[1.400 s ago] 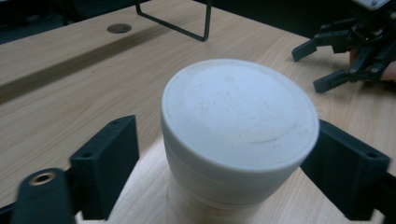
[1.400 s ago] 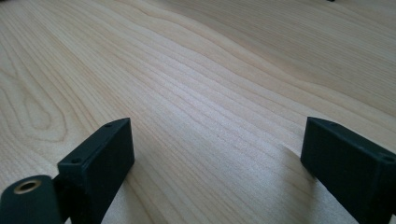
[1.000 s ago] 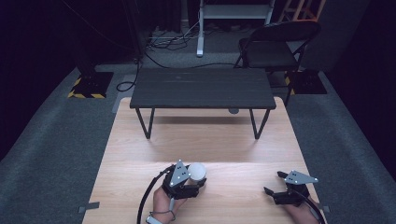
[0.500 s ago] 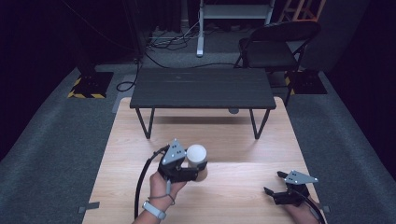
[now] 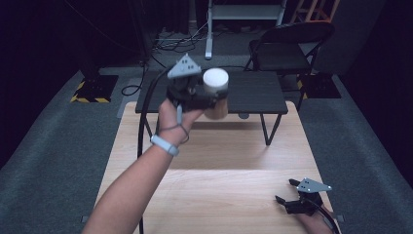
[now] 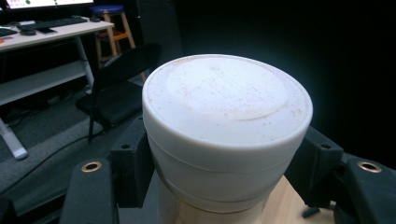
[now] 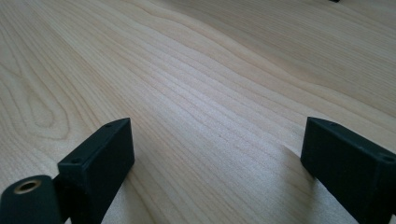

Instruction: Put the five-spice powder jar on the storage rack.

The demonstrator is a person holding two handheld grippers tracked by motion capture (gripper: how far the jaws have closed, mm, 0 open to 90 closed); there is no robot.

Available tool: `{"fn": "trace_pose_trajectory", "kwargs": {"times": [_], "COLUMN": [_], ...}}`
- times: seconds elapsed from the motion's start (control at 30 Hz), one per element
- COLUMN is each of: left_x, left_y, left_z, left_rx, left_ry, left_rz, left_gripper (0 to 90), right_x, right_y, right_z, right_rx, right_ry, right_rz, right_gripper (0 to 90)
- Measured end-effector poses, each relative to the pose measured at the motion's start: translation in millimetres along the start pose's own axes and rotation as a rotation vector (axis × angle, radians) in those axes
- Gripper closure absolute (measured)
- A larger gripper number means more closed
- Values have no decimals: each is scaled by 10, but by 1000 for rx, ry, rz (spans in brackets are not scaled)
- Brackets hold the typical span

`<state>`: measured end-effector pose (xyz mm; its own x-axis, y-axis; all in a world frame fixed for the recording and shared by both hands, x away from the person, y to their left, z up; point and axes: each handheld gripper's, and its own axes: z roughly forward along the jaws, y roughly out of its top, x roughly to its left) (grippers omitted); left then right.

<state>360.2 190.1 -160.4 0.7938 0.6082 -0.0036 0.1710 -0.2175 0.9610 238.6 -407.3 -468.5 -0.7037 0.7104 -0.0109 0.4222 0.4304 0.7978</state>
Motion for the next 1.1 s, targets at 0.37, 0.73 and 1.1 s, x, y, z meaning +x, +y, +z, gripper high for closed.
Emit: {"fn": "trace_pose_trajectory", "kwargs": {"times": [0.37,0.73,1.1], "left_x": [578,678,643], "left_y": [47,-123,-356], "left_z": [568,1067,932], "left_rx": [43,146,40], "left_ry": [221,224,254], "left_rz": [-118,-113,-108], "left_gripper": [335,335,170], "right_x": [-9,-10,-8], "right_y": [5,6,3], "right_z": [2,2,1], "right_rx": [1,2,1], "right_ry": [4,4,3], "right_rz": [-2,-2,-1], "right_gripper": [96,98,100]}}
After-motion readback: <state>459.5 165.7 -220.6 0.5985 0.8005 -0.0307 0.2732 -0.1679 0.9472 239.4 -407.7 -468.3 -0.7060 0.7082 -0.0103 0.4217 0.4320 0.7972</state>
